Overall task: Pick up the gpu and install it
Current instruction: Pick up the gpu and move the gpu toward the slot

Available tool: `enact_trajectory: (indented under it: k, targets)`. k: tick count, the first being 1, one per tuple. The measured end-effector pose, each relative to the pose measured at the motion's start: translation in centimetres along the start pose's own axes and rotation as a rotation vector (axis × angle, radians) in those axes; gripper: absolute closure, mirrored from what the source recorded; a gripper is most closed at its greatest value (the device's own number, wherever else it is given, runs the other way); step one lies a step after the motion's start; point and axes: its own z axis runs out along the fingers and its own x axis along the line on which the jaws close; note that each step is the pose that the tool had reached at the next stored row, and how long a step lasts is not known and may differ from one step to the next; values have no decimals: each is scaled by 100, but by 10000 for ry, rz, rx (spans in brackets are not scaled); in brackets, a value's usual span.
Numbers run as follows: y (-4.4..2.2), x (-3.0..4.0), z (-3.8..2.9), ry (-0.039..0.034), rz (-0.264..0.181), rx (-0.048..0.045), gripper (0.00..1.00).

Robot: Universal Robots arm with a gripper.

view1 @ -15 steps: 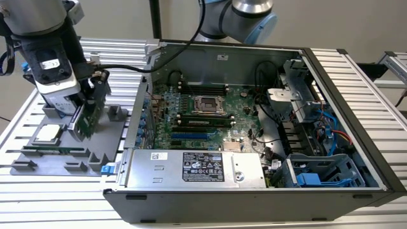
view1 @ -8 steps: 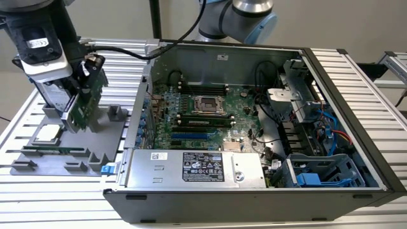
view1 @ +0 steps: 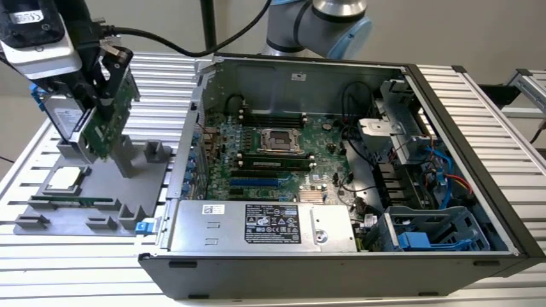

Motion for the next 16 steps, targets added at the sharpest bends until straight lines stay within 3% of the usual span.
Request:
enact_trajectory:
  k: [4, 7, 13, 16]
  targets:
    - [8, -1, -152, -1, -1, -1, 100]
    - [11, -2, -230, 0, -1, 0, 100]
    - [18, -3, -362, 0, -1, 3, 100]
    - [20, -3, -396, -2, 0, 6, 100]
